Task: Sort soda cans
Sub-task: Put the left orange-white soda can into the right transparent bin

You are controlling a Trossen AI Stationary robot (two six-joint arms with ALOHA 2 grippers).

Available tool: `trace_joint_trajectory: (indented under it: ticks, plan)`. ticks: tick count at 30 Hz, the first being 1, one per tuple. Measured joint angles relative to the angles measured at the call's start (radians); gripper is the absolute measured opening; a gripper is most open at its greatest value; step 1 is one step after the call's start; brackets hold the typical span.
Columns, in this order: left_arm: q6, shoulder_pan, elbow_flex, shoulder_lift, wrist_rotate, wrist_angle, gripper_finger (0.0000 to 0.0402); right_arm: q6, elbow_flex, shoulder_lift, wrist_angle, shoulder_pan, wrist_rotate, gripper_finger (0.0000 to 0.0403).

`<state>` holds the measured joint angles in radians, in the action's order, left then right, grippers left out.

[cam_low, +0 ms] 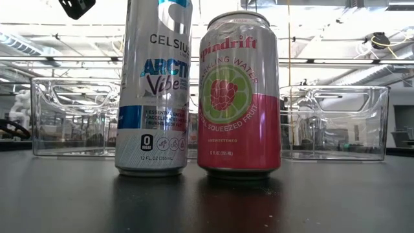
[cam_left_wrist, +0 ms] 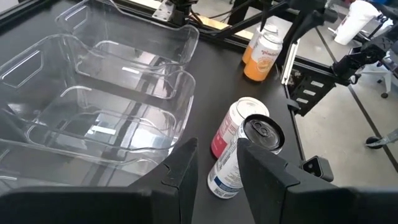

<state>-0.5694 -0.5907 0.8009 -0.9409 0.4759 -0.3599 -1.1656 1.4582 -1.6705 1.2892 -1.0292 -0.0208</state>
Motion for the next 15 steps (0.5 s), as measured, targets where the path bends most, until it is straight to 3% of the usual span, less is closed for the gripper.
trace_joint_trajectory:
  ticks: [15]
  plan:
    - [0.000, 0.000, 0.000, 0.000, 0.000, 0.001, 0.0121, -0.033, -0.039, -0.026, 0.004, -0.014, -0.032, 0.0400]
